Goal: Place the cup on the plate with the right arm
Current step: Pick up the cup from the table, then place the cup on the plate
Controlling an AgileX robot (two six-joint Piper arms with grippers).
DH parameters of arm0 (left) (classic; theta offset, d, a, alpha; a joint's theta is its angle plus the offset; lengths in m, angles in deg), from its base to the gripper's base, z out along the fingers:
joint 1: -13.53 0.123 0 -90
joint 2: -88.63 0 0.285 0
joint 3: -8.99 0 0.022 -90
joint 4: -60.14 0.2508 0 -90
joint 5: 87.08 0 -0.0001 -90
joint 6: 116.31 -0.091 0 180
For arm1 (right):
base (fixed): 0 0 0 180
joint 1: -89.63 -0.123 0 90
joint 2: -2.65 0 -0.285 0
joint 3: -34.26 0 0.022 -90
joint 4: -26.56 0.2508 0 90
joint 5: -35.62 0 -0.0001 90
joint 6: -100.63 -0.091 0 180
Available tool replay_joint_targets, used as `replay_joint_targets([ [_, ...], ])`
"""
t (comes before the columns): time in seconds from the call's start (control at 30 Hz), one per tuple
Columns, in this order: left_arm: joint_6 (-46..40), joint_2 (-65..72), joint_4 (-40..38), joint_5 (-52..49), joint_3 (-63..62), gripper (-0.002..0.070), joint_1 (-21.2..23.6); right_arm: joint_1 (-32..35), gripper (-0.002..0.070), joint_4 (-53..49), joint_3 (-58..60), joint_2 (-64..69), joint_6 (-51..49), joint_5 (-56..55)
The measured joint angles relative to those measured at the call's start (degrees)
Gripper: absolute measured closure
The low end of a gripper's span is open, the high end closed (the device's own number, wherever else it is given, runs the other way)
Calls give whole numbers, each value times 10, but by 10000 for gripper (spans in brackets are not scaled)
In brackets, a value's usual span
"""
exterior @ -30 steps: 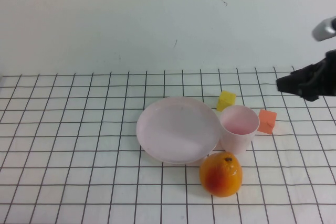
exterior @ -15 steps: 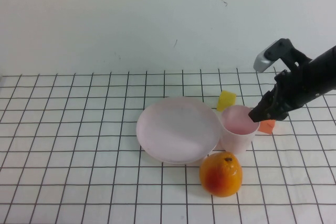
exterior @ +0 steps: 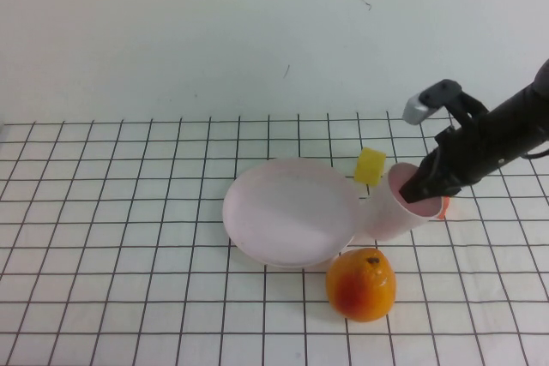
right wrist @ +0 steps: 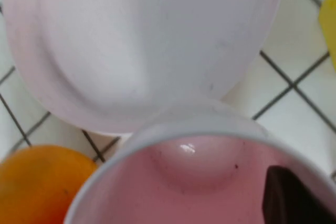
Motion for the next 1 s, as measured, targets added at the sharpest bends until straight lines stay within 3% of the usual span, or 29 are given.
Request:
replay_joint_targets([
  [0.17,0,0,0,0,0,678,0,-5,651,47,-94,0,-7,54],
  [0.3,0,0,0,0,0,678,0,-39,651,30,-172,1,-11,56],
  [0.53,0,0,0,0,0,678,0,-152,652,-119,-247,47,-56,11],
  [0.77,0,0,0,0,0,678,0,-199,634,-266,-259,100,-136,12],
  [0.87,0,0,0,0,0,678,0,-200,585,-282,-260,104,-164,14],
  [1.0,0,0,0,0,0,678,0,-200,429,-265,-268,105,-174,12],
])
